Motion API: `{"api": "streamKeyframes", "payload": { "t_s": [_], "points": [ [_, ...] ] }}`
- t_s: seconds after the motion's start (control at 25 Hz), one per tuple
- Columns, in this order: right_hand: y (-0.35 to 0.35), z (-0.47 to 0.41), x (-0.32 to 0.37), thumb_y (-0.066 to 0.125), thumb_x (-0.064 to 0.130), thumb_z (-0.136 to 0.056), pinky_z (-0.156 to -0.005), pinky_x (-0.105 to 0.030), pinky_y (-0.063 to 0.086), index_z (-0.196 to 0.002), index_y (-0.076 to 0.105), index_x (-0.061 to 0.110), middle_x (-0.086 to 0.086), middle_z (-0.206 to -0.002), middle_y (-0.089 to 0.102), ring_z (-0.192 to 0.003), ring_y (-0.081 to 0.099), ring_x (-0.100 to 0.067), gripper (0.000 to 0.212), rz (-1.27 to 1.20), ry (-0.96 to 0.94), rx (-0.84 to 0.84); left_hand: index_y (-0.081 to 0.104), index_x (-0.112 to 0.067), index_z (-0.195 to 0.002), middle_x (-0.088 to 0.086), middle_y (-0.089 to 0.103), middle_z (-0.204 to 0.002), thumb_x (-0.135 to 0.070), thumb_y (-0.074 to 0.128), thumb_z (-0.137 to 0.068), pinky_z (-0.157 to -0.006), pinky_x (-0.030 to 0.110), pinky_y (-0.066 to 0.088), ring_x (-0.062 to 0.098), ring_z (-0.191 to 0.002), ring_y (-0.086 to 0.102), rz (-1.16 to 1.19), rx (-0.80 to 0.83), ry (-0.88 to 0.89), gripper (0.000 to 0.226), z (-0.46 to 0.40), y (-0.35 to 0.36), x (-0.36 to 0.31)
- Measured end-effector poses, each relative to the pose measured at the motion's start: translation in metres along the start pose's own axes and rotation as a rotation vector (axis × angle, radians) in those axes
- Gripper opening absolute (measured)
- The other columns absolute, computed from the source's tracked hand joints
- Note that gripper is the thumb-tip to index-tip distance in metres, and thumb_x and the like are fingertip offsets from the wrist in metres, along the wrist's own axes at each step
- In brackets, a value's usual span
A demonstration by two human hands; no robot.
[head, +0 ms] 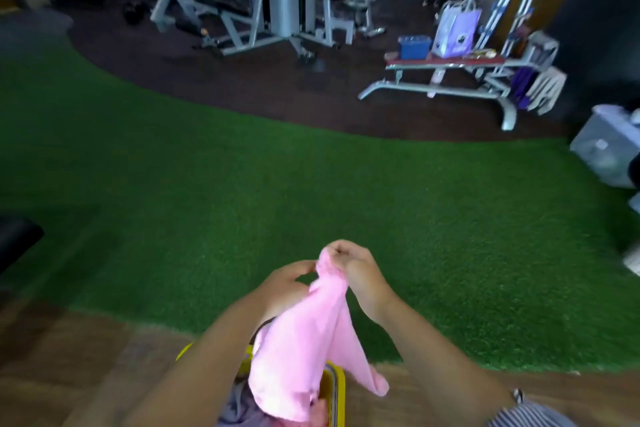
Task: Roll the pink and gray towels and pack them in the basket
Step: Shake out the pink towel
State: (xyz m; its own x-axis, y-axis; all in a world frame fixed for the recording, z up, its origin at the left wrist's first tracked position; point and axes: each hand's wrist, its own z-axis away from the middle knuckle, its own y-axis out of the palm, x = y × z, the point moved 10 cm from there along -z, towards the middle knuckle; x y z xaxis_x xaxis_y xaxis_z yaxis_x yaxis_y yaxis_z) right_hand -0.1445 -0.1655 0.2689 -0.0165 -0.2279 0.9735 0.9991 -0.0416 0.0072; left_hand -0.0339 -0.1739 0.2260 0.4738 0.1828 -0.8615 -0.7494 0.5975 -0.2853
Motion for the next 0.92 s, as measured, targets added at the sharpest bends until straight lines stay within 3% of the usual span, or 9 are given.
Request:
{"api": "streamKeyframes", "payload": {
  "t_s": [0.08, 0.16, 0.24, 0.32, 0.36, 0.52, 0.64, 0.76, 0.92],
  "points": [
    [0.003, 0.012, 0.090, 0.043, -0.006, -0.085, -0.077, -0.031, 0.042, -0.067, 0.062, 0.015, -0.003, -0.072, 0.061, -0.078, 0.055, -0.020, 0.033, 0.021, -0.111, 0.001, 0.063, -0.021, -0.111, -0.003, 0.061, -0.108, -0.014, 0.050, -0.051, -0.082, 0.021, 0.039, 0.015, -0.108, 0.051, 0.050, 0.032, 0.016, 0.062, 0.025, -0.013, -0.061],
    [0.007, 0.026, 0.173, 0.043, -0.006, -0.083, -0.079, -0.031, 0.043, -0.067, 0.063, 0.015, 0.000, -0.071, 0.064, -0.078, 0.057, -0.018, 0.034, 0.058, -0.231, 0.011, 0.057, -0.006, -0.125, -0.007, 0.053, -0.118, -0.021, 0.053, -0.053, -0.091, 0.022, 0.031, 0.012, -0.113, 0.044, 0.043, 0.022, 0.039, 0.073, 0.051, -0.032, -0.112],
    [0.009, 0.049, 0.259, 0.044, -0.008, -0.082, -0.069, -0.023, 0.046, -0.065, 0.063, 0.015, 0.001, -0.067, 0.065, -0.069, 0.059, -0.013, 0.035, 0.071, -0.362, 0.033, 0.063, 0.000, -0.108, -0.008, 0.054, -0.104, -0.024, 0.057, -0.049, -0.088, 0.025, 0.030, 0.012, -0.101, 0.045, 0.154, -0.077, 0.135, 0.065, 0.082, -0.062, -0.172],
    [0.004, 0.075, 0.339, 0.043, -0.012, -0.081, -0.059, -0.019, 0.044, -0.064, 0.062, 0.010, -0.002, -0.063, 0.064, -0.062, 0.058, -0.009, 0.033, 0.048, -0.473, 0.020, 0.058, -0.003, -0.070, 0.003, 0.053, -0.075, -0.026, 0.058, -0.045, -0.071, 0.027, 0.038, 0.016, -0.075, 0.048, 0.366, -0.186, 0.292, 0.034, 0.120, -0.093, -0.240],
    [0.002, 0.089, 0.373, 0.043, -0.011, -0.082, -0.058, -0.020, 0.042, -0.065, 0.060, 0.008, -0.003, -0.064, 0.062, -0.061, 0.056, -0.009, 0.031, 0.048, -0.514, 0.005, 0.050, -0.006, -0.061, 0.004, 0.049, -0.065, -0.026, 0.058, -0.047, -0.062, 0.027, 0.038, 0.017, -0.065, 0.047, 0.463, -0.216, 0.365, 0.025, 0.137, -0.107, -0.271],
    [0.002, 0.145, 0.468, 0.045, -0.001, -0.088, -0.059, -0.021, 0.042, -0.071, 0.061, 0.009, -0.001, -0.069, 0.059, -0.066, 0.054, -0.011, 0.026, 0.153, -0.600, 0.016, 0.042, -0.013, -0.063, 0.006, 0.039, -0.064, -0.024, 0.050, -0.069, -0.059, 0.033, 0.032, 0.020, -0.062, 0.039, 0.486, -0.124, 0.562, 0.015, 0.198, -0.123, -0.380],
    [-0.001, 0.177, 0.511, 0.049, 0.002, -0.089, -0.057, -0.021, 0.043, -0.072, 0.063, 0.013, 0.003, -0.066, 0.061, -0.067, 0.055, -0.014, 0.025, 0.192, -0.649, 0.022, 0.047, -0.017, -0.045, -0.002, 0.045, -0.055, -0.011, 0.033, -0.081, -0.062, 0.032, 0.032, 0.016, -0.056, 0.043, 0.414, -0.020, 0.620, 0.040, 0.229, -0.103, -0.426],
    [-0.027, 0.196, 0.541, 0.048, 0.001, -0.088, -0.055, -0.018, 0.042, -0.066, 0.059, 0.013, 0.004, -0.062, 0.057, -0.058, 0.050, -0.010, 0.027, 0.240, -0.707, -0.042, 0.051, -0.008, -0.068, 0.005, 0.053, -0.075, -0.024, 0.051, -0.073, -0.071, 0.034, 0.036, 0.020, -0.076, 0.051, 0.322, -0.057, 0.663, 0.016, 0.235, -0.106, -0.451],
    [-0.064, 0.209, 0.564, 0.049, -0.001, -0.081, -0.046, -0.015, 0.033, -0.061, 0.054, 0.011, 0.012, -0.045, 0.049, -0.045, 0.041, -0.002, 0.024, 0.377, -0.738, -0.173, 0.067, -0.025, -0.102, -0.009, 0.065, -0.110, -0.055, 0.070, -0.063, -0.102, 0.038, 0.034, 0.018, -0.111, 0.056, -0.160, -0.236, 0.589, 0.049, 0.227, -0.133, -0.454]
  ]
}}
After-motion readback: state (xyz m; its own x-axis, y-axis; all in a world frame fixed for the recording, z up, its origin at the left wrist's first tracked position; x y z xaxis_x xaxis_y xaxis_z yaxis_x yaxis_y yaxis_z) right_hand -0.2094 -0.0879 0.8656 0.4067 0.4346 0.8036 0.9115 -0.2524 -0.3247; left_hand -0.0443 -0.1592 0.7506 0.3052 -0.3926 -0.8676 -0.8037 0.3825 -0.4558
